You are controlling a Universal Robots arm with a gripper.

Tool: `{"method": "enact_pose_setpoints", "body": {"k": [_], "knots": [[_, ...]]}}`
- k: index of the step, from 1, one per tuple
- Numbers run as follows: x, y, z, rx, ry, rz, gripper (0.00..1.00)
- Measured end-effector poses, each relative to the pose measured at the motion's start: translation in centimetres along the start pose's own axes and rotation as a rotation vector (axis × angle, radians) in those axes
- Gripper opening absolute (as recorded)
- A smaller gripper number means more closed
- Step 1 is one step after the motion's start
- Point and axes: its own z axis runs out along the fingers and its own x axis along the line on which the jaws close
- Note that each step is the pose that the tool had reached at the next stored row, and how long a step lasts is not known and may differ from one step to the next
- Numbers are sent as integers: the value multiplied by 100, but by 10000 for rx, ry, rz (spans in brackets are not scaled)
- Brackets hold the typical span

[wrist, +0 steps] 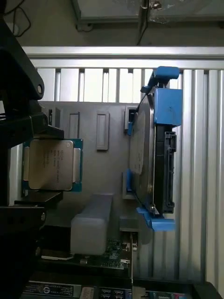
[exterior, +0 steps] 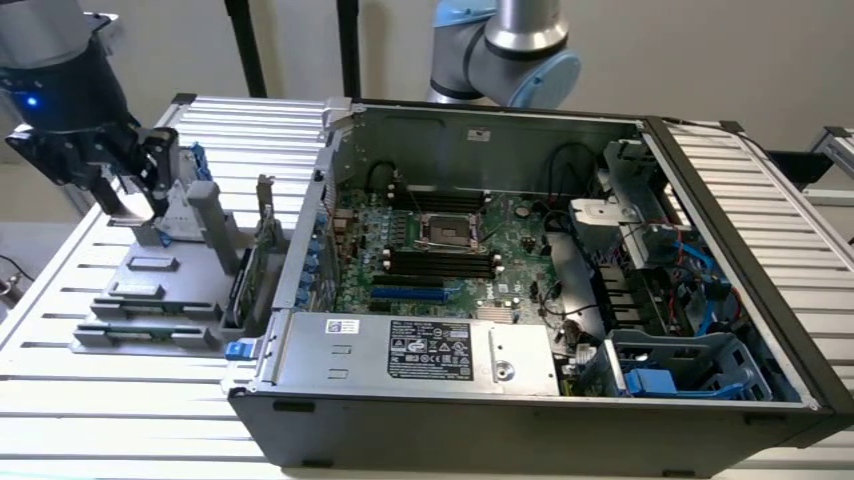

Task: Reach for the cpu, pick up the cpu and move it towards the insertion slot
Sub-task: 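Pick up the cpu and move it towards the insertion slot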

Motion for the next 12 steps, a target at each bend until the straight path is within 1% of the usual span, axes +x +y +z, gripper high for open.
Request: {"method": "enact_pose_setpoints", "body": {"k": [4,8,12], "knots": [[-158,-17,-183,-3,1,0,54],[-341,-29,-369,-45,11,-2,54],[-519,-29,-479,-88,16,-2,54]]}}
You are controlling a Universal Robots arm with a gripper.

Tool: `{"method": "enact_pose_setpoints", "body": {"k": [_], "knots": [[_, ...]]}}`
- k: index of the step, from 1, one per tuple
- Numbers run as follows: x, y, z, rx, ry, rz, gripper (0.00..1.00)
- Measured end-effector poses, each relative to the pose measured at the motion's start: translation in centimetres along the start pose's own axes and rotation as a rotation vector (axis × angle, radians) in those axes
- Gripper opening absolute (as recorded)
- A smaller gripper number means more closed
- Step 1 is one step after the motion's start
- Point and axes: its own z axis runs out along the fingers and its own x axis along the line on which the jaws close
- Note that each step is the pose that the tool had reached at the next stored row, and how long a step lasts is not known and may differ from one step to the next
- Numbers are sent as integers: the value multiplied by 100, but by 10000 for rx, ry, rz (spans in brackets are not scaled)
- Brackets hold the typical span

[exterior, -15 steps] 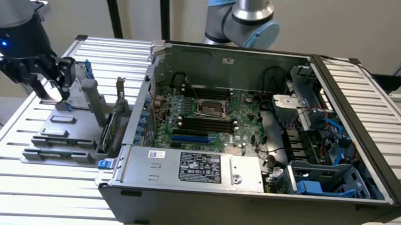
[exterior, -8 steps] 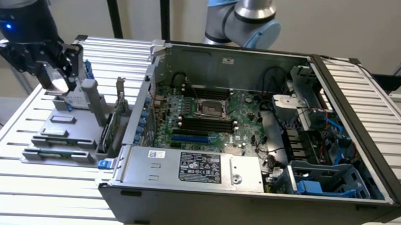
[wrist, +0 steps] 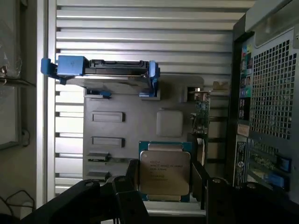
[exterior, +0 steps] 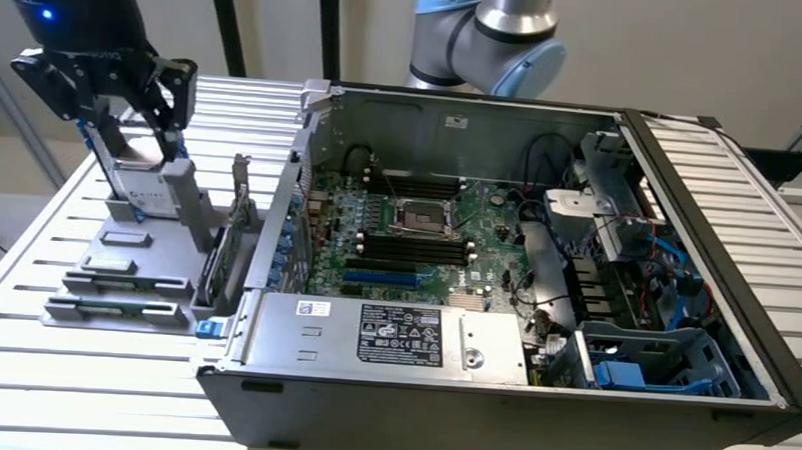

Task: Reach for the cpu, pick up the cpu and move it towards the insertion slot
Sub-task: 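Pick up the cpu and move it towards the insertion slot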

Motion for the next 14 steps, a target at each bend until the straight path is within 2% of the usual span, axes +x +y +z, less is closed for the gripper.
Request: {"method": "enact_pose_setpoints", "body": {"k": [14], "knots": [[-630,0,-231,-174,22,-1,54]]}}
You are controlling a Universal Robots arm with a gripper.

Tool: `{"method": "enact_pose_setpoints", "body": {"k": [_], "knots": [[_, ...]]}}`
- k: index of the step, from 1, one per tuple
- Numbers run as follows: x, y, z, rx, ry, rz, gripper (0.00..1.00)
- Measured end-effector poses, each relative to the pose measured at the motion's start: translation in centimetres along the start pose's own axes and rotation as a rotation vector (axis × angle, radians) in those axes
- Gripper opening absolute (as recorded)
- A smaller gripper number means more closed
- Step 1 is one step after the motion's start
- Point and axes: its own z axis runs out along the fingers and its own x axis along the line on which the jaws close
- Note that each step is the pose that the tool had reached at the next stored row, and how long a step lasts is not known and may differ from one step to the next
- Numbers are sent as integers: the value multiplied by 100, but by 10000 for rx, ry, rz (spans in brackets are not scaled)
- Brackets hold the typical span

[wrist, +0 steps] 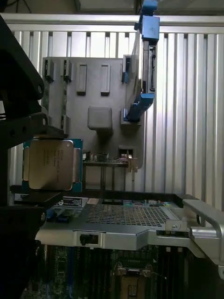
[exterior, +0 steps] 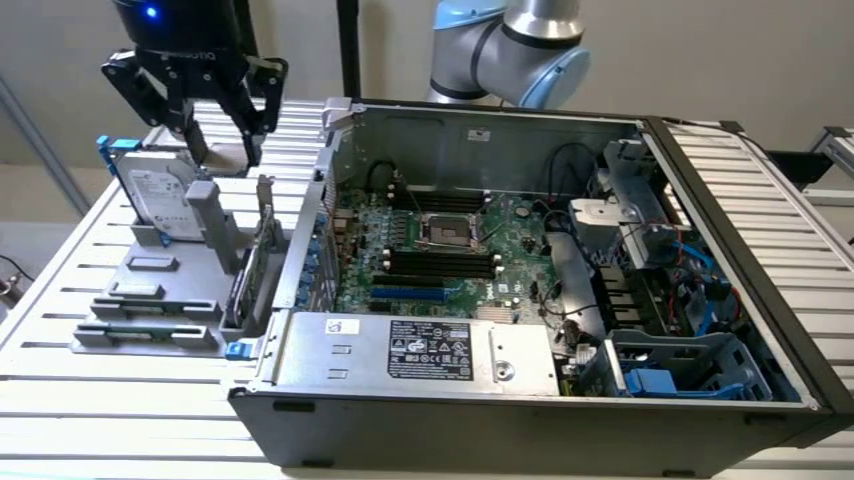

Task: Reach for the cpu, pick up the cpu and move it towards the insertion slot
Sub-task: 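Pick up the cpu and move it towards the insertion slot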

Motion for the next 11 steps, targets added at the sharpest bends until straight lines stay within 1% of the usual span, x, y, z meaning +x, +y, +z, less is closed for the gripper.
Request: {"method": "enact_pose_setpoints", "body": {"k": [5,8,11], "knots": [[-228,0,-65,-51,9,0,54],[-363,-2,-74,-97,8,-3,54],[-502,-4,-76,-126,8,-3,54]]}}
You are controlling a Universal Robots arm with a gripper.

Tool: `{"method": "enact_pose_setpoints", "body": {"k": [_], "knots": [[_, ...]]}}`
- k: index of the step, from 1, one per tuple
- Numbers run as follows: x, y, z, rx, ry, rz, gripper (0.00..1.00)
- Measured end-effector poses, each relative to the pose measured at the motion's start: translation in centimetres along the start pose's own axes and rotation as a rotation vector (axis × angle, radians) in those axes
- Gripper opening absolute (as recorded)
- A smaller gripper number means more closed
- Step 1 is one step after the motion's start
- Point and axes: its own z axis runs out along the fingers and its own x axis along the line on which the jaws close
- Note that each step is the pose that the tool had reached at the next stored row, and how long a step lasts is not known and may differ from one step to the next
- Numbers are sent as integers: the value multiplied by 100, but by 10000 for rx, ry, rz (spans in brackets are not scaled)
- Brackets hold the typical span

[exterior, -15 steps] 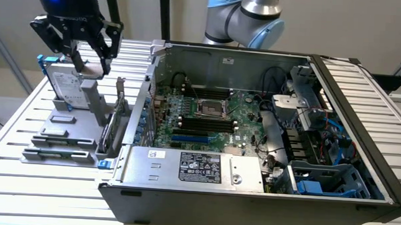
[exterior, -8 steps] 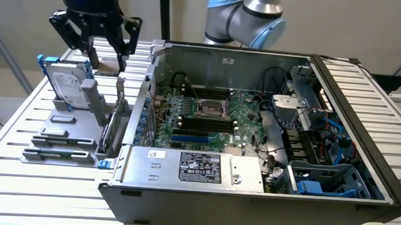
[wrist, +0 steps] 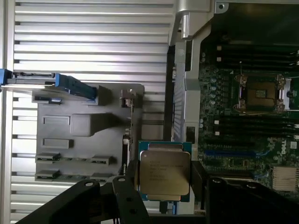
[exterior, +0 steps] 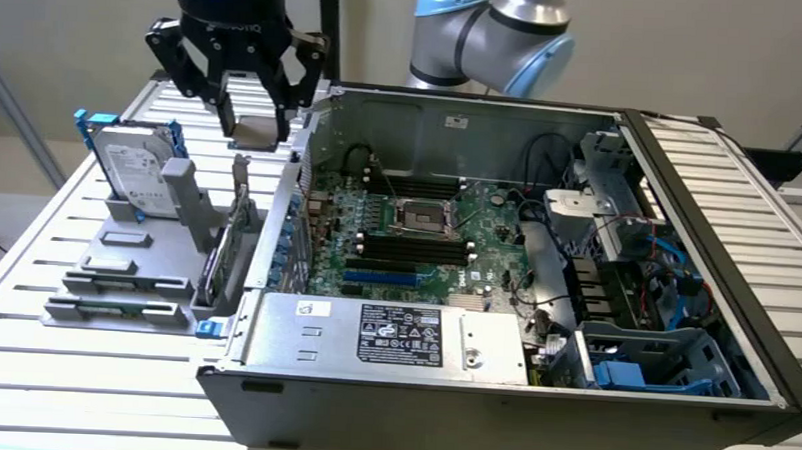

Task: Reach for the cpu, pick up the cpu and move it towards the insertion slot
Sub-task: 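Pick up the cpu and move it towards the insertion slot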

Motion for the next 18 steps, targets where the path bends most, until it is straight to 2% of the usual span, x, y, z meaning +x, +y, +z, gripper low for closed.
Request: {"method": "enact_pose_setpoints", "body": {"k": [18], "knots": [[-819,-10,34,-2,0,1,54]]}}
